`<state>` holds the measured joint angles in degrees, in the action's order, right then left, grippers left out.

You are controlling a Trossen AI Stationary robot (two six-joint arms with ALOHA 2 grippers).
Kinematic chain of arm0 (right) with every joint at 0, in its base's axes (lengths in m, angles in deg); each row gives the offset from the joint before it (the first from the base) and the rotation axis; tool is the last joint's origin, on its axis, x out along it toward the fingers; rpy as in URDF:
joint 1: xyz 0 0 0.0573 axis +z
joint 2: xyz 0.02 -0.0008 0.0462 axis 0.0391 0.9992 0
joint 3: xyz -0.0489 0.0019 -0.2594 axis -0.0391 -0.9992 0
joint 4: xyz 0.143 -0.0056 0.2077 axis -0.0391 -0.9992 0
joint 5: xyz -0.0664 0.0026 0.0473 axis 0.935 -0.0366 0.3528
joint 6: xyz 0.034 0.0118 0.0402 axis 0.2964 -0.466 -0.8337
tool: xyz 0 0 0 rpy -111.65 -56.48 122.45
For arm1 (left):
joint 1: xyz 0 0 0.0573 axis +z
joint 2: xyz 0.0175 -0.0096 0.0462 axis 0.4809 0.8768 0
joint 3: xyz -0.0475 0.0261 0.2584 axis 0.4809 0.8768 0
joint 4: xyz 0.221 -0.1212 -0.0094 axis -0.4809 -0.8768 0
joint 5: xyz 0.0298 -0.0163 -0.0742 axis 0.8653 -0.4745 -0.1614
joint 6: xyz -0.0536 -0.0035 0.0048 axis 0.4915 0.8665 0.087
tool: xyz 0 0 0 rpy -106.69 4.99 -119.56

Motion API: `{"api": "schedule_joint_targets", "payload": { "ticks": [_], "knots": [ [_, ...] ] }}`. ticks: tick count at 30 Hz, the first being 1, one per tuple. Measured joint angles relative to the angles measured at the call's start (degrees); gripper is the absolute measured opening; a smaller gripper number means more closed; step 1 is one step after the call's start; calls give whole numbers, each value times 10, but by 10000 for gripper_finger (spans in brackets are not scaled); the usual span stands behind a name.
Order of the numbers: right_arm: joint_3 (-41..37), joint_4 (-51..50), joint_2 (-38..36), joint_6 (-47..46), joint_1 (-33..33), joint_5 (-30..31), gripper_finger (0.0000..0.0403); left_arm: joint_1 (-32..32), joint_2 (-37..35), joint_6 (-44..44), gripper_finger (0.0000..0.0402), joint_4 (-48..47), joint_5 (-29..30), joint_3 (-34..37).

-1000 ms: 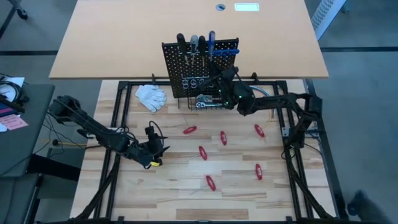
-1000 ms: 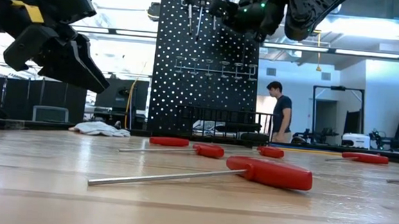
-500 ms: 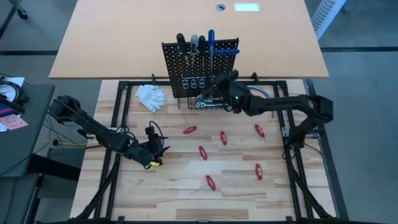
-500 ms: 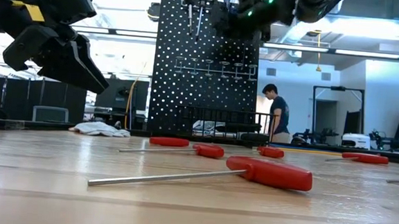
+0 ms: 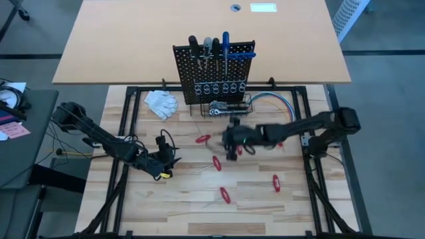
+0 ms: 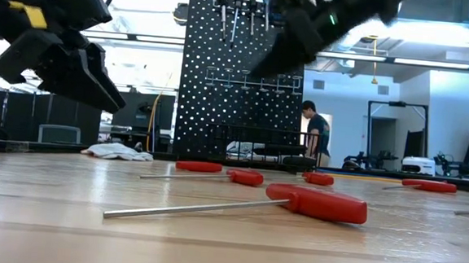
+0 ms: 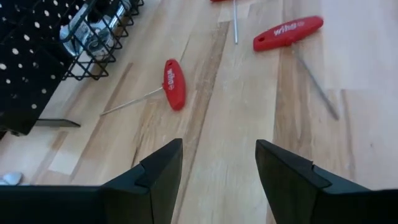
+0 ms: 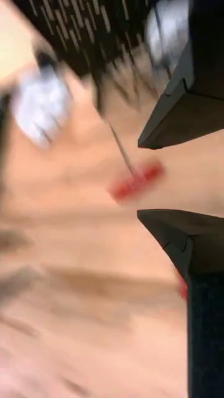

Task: Hang tools onto peg board
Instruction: Hang the red allen wrench on the pegboard

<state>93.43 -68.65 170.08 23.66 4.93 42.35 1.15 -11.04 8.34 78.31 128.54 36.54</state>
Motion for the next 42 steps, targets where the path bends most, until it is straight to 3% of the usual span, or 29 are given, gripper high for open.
{"api": "schedule_joint_targets", "payload": {
  "ticks": [3, 9, 13, 18, 23, 29, 32, 37, 42],
  "knots": [
    [-33, 54, 41, -34, 33, -5, 169, 29, 1, -6, 195, 27, -35, 14],
    [-44, 122, 129, -116, 73, -4, 163, 159, 37, -107, 174, 155, -179, 30],
    [-40, 142, 159, -117, 86, -5, 162, 270, 94, -170, 155, 198, -296, 14],
    [-34, 138, 155, -117, 80, -3, 162, 365, 196, -233, 128, 201, -354, -37],
    [-34, 135, 150, -117, 78, -2, 162, 391, 297, -253, 105, 203, -443, -102],
    [-34, 125, 148, -118, 79, -2, 162, 344, 333, -287, 86, 222, -534, -128],
    [-34, 113, 148, -130, 78, -2, 162, 313, 319, -300, 81, 226, -527, -126],
    [-34, 99, 148, -150, 73, -2, 162, 307, 305, -270, 80, 211, -374, -125],
    [-34, 93, 148, -157, 68, -2, 162, 332, 304, -197, 96, 203, -370, -125]
  ]
}}
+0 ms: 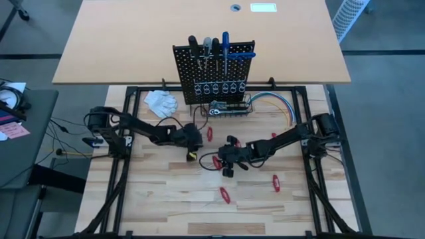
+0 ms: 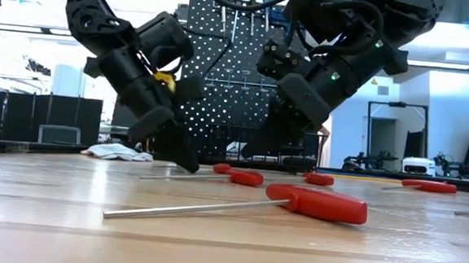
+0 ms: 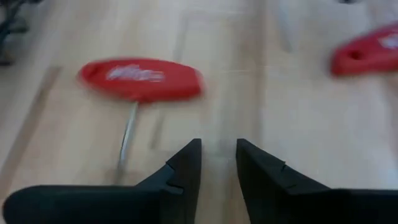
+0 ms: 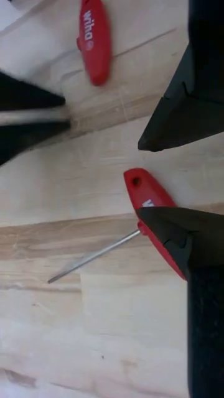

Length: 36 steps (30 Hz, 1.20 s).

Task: Hang tools onto peg board
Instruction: Hang the red allen wrench on the pegboard

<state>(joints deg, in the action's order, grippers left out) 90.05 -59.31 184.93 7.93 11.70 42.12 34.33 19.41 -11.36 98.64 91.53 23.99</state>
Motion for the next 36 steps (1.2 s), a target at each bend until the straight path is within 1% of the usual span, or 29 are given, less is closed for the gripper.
{"api": "schedule_joint_targets", "payload": {
  "ticks": [3, 7, 10, 13, 18, 20, 23, 25, 27, 28, 31, 32, 33, 36],
  "knots": [
    [0, -3, 0, 0, 0, 0, 162, 3, 0, 11, 111, 3, 6, 0],
    [0, -4, 0, 0, 0, 0, 162, -11, -3, -26, 121, 4, 12, 0],
    [0, -3, 0, 0, 0, 0, 162, -17, -5, -44, 123, 15, 41, 0],
    [0, -3, 0, 0, 0, 0, 162, -5, -4, -45, 124, 23, 70, 0],
    [0, -3, 0, 0, 0, 0, 162, 20, -4, -26, 128, 9, 65, 0],
    [0, -2, 0, 0, 0, 0, 162, 26, 6, -24, 128, 31, 27, 0],
    [0, -2, 0, 0, 0, 0, 162, 30, 42, -14, 128, 106, -108, 0],
    [0, -2, 0, 0, 0, 0, 162, 28, 76, 4, 128, 152, -186, -8],
    [0, -3, 0, 1, 0, 0, 162, 23, 97, 7, 128, 155, -235, -27],
    [0, -6, 0, 1, 1, 0, 162, 18, 101, 6, 128, 141, -245, -39],
    [0, -27, -6, 5, 7, 0, 162, -2, 81, -8, 125, 58, -245, -65],
    [0, -35, -10, 9, 9, 0, 162, -10, 71, -15, 124, 29, -230, -71],
    [0, -33, -13, 10, 11, 0, 162, -19, 59, -24, 123, 9, -204, -75],
    [0, -38, -21, 10, 13, 11, 162, -45, 23, -43, 123, -32, -94, -78]
  ]
}}
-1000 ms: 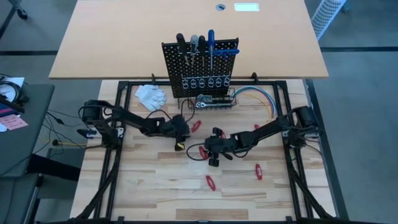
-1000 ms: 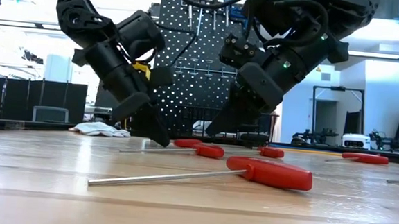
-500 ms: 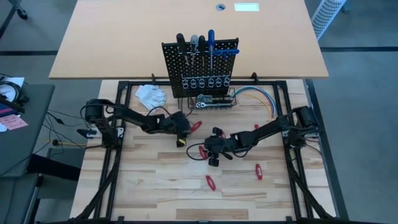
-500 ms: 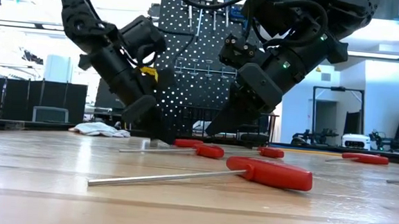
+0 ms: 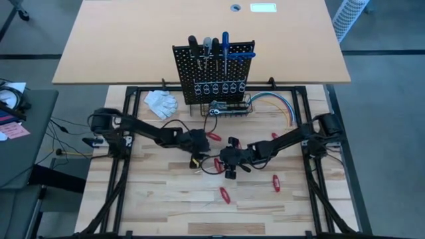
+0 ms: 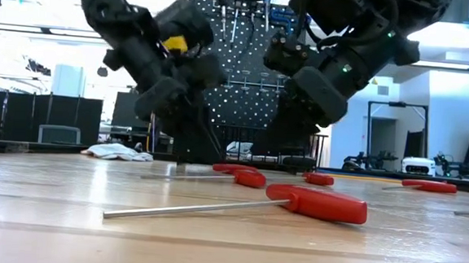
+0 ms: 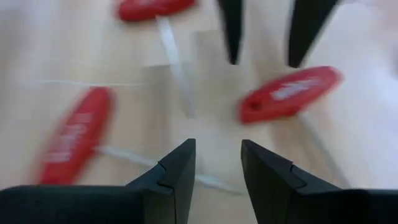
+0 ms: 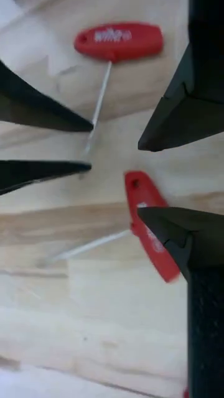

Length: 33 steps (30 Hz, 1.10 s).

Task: Hang tools onto peg board
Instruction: Hang the red allen wrench on the pegboard

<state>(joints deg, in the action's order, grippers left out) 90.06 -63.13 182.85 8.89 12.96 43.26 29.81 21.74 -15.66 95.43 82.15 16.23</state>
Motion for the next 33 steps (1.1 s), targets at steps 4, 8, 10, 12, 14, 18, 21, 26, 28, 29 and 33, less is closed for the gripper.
{"api": "schedule_joint_targets", "payload": {
  "ticks": [4, 8, 10, 12, 14, 18, 21, 26, 28, 29, 33],
  "knots": [
    [0, 4, 0, -23, -3, 54, 162, -39, -45, 11, 122, -63, 104, 0],
    [0, 4, 0, -36, -23, 108, 162, -65, -96, 30, 122, -120, 177, 6],
    [0, 17, 2, -22, -43, 108, 162, -69, -115, 39, 122, -121, 182, 31],
    [0, 35, 6, -9, -67, 96, 161, -69, -128, 54, 122, -104, 181, 59],
    [0, 45, 7, 2, -95, 57, 160, -69, -133, 67, 122, -79, 183, 91],
    [0, 67, 7, 36, -144, -12, 160, -68, -134, 83, 122, -2, 183, 148],
    [0, 84, 7, 67, -167, -70, 159, -69, -135, 86, 122, 49, 183, 174],
    [0, 85, 32, 91, -177, -104, 159, -68, -135, 86, 122, 72, 183, 181],
    [-1, 87, 56, 100, -175, -104, 161, -68, -135, 86, 122, 71, 183, 181],
    [0, 100, 69, 108, -175, -104, 164, -69, -135, 86, 122, 73, 183, 181],
    [1, 107, 90, 107, -176, -104, 196, -68, -135, 86, 122, 73, 183, 181]
  ]
}}
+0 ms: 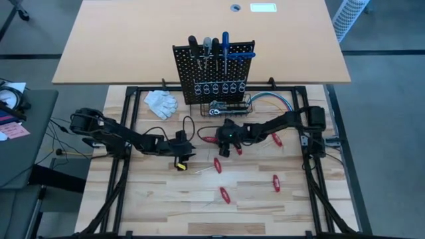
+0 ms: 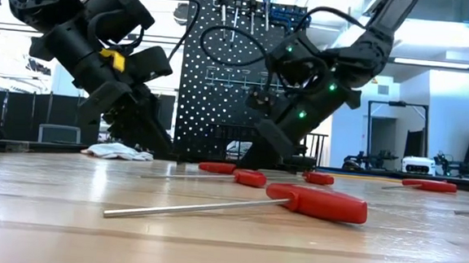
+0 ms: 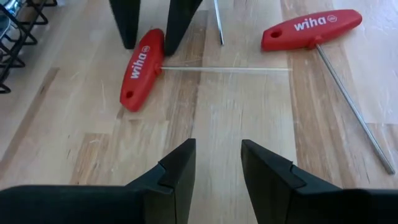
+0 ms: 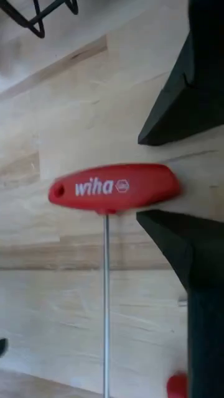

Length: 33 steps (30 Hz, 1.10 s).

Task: Hang tools onto peg board
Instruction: Hang the red allen wrench on the pegboard

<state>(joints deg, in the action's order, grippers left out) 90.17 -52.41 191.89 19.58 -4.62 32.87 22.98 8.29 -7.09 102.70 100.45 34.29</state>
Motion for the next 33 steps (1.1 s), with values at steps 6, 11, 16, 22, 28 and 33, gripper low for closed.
{"api": "schedule_joint_targets", "payload": {
  "ticks": [6, 11, 16, 22, 28, 33],
  "knots": [
    [-1, 12, 1, 13, 0, 0, 226, 0, 0, 0, 122, 0, 0, 0],
    [-1, 34, 11, 30, 1, -17, 203, 0, 0, -1, 122, 7, 0, 0],
    [1, 47, 32, 33, 0, -38, 151, 0, 0, -6, 122, 16, 0, 0],
    [2, 50, 44, 32, 0, -43, 79, 0, 0, -5, 122, 11, 0, 0],
    [1, 37, 17, 25, 6, -10, 76, 0, -9, -6, 122, 6, 0, 0],
    [-2, 23, -23, 41, 30, 59, 76, 0, -50, -5, 122, 19, 1, 17]
  ]
}}
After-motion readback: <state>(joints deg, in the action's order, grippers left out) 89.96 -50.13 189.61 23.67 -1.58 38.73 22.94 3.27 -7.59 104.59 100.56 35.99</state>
